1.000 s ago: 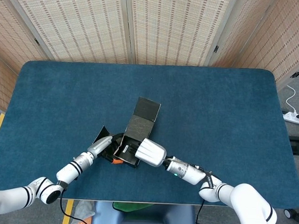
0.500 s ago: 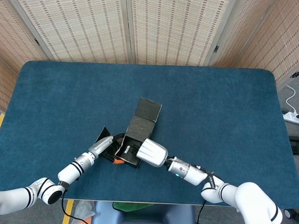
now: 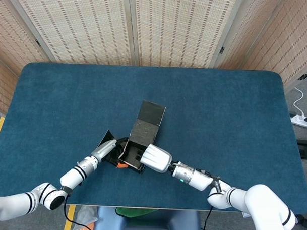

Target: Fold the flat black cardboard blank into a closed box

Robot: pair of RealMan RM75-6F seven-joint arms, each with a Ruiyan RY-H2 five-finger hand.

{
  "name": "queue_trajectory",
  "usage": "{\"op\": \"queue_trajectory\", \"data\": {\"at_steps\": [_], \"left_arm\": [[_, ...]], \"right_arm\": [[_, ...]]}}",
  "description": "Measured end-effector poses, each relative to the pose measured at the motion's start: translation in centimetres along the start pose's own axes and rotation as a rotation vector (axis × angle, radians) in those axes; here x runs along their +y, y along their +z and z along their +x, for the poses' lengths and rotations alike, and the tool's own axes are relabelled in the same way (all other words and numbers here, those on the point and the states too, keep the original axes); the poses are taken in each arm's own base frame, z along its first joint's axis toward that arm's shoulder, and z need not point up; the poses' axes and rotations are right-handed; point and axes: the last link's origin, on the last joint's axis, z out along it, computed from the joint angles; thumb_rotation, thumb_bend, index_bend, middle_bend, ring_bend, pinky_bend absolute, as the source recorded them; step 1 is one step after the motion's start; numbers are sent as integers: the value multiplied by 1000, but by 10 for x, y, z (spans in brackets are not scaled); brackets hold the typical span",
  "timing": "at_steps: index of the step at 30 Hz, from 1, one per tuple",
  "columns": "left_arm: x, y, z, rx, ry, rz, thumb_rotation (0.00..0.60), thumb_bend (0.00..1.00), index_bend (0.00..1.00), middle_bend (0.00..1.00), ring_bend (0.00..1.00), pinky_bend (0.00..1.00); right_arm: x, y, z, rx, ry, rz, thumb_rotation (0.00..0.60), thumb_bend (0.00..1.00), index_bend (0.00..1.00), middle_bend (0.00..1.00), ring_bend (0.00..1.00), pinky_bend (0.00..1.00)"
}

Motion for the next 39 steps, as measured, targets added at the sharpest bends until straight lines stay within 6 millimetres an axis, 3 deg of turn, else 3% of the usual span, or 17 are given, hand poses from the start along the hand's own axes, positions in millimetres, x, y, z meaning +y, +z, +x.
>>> {"op": "queue_trajectory", "data": {"at_steps": [6,11,14,24,27,29,31,32,35,37,39], "left_arm": [[0,0,0,4,-9,2,600,200,385,422,529,491],[0,0,0,11,-11,3,600,202,385,421,529,491],[-1,-1,0,17,-14,6,600,202,384,421,530,491],[-5,-2,2,41,-20,21,600,203,384,428,533,492],[-6,-2,3,56,-12,24,600,201,385,427,533,493],[-7,-3,5,70,-9,29,600,201,384,427,533,492],[-7,-4,6,87,-7,34,600,201,359,415,515,493],[-7,-4,6,93,-6,37,600,201,341,399,501,494],[-7,-7,7,108,1,45,600,201,236,273,387,497],[-6,-10,8,121,10,45,600,201,168,176,257,484],[-3,-13,9,132,19,42,600,201,109,93,150,445]], "right_arm": [[2,-1,3,-40,-24,28,600,163,808,694,801,1000],[3,2,7,-47,-24,31,600,165,962,883,809,1000],[4,3,9,-47,-23,33,600,167,1000,984,820,1000],[10,3,7,-55,-60,54,600,171,1000,994,836,1000],[13,3,7,-52,-75,62,600,169,972,858,822,1000],[15,2,8,-43,-81,63,600,156,857,710,812,1000],[18,2,9,-33,-88,61,600,110,629,520,799,1000],[20,3,9,-29,-91,60,600,93,564,465,795,1000],[25,4,11,-19,-98,55,600,45,349,275,777,1000],[27,6,12,-11,-95,53,600,26,207,160,761,1000],[29,6,14,2,-86,48,600,19,113,96,749,1000]]}}
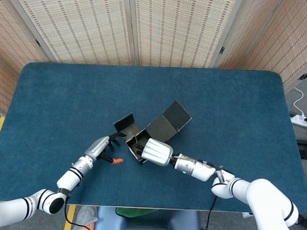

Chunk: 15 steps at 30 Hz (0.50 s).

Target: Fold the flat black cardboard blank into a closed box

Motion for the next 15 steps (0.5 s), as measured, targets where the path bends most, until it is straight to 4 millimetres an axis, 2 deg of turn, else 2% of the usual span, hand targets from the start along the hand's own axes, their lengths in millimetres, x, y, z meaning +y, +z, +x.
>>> {"op": "queue_trajectory", "data": {"at_steps": [3,5,11,15], "left_arm": [[4,-7,3,16,0,-5,600,200,49,20,53,374],[6,-12,8,30,-5,-8,600,201,32,3,20,334],[8,-26,29,85,0,-16,600,199,19,1,11,311],[5,-36,46,128,-11,-11,600,199,17,1,8,309]], "right_arm": [[4,-3,4,24,22,-18,600,19,33,51,736,1000],[8,-7,7,39,39,-37,600,18,24,46,733,1000],[15,-32,15,53,180,-148,600,19,22,86,726,1000],[12,-61,19,22,386,-253,600,19,22,119,726,1000]]}}
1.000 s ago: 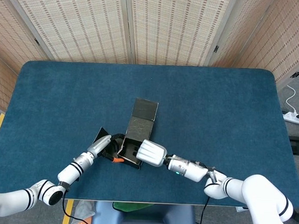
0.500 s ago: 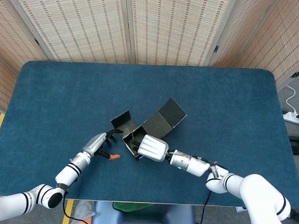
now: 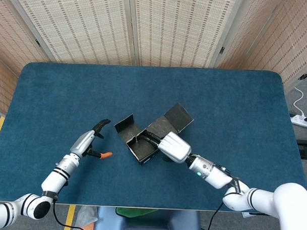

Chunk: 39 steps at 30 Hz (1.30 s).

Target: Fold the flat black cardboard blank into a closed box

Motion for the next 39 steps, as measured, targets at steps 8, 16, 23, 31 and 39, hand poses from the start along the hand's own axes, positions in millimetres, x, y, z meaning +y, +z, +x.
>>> {"op": "queue_trajectory", "data": {"at_steps": [8,16,23,31,39], "left_arm": [[-8,-12,19,49,-58,29,600,198,16,1,8,309],[-7,-18,22,38,-68,30,600,199,17,1,8,309],[-10,-22,23,32,-70,37,600,199,17,1,8,309],[-15,-22,26,38,-120,49,600,200,17,1,8,309],[-20,-26,27,35,-123,54,600,200,17,1,8,310]], "right_arm": [[-9,-59,-12,-152,517,-213,600,19,22,123,725,1000],[-14,-79,-26,-225,973,-363,600,19,0,24,701,1000],[-20,-66,-34,-303,1192,-439,600,15,0,0,663,1000],[-31,-37,-45,-316,1302,-490,600,0,0,0,658,1000],[-31,-14,-44,-214,1258,-513,600,0,0,0,653,1000]]}}
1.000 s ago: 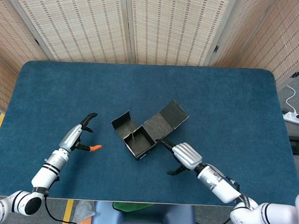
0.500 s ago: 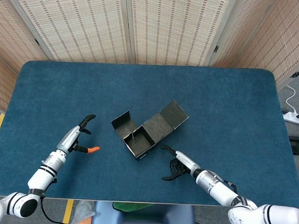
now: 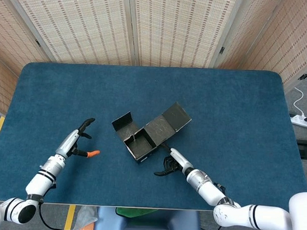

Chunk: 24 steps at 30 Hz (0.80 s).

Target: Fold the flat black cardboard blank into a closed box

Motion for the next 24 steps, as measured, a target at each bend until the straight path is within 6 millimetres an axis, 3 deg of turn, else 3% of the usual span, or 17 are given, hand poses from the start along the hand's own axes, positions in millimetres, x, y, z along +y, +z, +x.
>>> {"op": "queue_trajectory", "data": {"at_steps": [10,24], "left_arm": [[-2,-1,-2,-9,-5,5,600,201,16,2,8,309],[-2,-1,-2,0,-4,6,600,202,15,1,8,309]], "right_arm": [[-22,6,22,41,44,-17,600,0,0,0,652,1000],[-36,50,76,116,50,-46,600,0,0,0,652,1000]]}}
